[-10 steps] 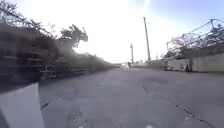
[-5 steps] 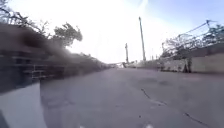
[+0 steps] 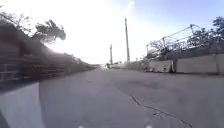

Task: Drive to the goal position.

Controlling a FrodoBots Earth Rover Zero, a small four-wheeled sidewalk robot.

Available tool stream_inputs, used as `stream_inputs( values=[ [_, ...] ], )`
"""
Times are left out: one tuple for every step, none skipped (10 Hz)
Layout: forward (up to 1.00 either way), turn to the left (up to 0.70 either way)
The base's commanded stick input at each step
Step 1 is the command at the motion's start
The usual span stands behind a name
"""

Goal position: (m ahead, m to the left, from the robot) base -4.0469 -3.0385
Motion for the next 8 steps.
stream_inputs(
  values=[
    [0.70, 0.00],
    [0.70, 0.00],
    [0.70, 0.00],
    [0.70, 0.00],
    [0.70, 0.00],
    [0.70, 0.00],
    [0.70, 0.00],
    [0.70, 0.00]
  ],
)
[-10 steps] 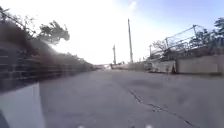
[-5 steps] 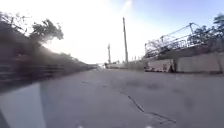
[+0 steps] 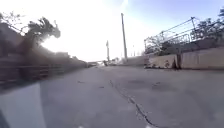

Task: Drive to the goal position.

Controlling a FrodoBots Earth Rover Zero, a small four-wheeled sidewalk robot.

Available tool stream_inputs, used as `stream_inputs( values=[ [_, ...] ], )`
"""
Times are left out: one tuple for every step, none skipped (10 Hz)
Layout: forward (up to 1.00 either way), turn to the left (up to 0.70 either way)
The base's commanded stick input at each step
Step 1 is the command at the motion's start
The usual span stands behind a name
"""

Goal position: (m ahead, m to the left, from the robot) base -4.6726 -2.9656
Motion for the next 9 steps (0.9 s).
stream_inputs(
  values=[
    [0.70, 0.00],
    [0.70, 0.00],
    [0.70, 0.00],
    [0.70, 0.02],
    [0.70, 0.12],
    [0.70, 0.23],
    [0.70, 0.21],
    [0.70, 0.11],
    [0.70, 0.00]
  ],
)
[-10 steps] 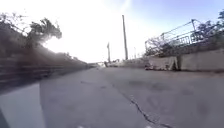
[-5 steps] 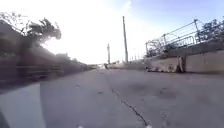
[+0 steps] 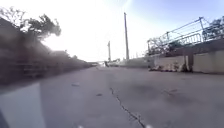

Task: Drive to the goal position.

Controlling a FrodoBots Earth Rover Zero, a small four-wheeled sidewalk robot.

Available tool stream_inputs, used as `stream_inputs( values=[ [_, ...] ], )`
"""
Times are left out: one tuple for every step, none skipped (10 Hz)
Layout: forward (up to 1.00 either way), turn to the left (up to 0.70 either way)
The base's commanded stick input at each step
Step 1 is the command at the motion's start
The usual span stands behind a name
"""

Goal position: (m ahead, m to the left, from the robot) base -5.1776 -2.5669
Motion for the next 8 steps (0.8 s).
stream_inputs(
  values=[
    [0.70, 0.00],
    [0.70, 0.00],
    [0.70, 0.00],
    [0.70, 0.00],
    [0.70, 0.00],
    [0.70, 0.00],
    [0.70, 0.00],
    [0.70, 0.00]
  ],
)
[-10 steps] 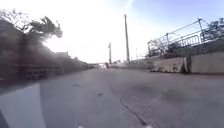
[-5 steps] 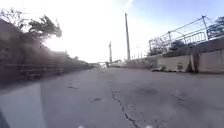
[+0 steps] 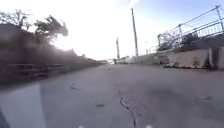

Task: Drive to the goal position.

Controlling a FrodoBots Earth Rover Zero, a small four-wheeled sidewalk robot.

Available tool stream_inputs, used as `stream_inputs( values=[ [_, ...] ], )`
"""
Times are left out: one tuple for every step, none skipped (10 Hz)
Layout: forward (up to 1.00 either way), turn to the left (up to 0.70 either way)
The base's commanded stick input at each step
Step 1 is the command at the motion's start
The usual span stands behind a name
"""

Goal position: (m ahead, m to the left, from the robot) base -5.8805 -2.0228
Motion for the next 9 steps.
stream_inputs(
  values=[
    [0.70, 0.00],
    [0.70, 0.00],
    [0.70, 0.00],
    [0.70, 0.00],
    [0.70, 0.00],
    [0.70, 0.00],
    [0.70, 0.00],
    [0.70, 0.00],
    [0.70, 0.00]
  ],
)
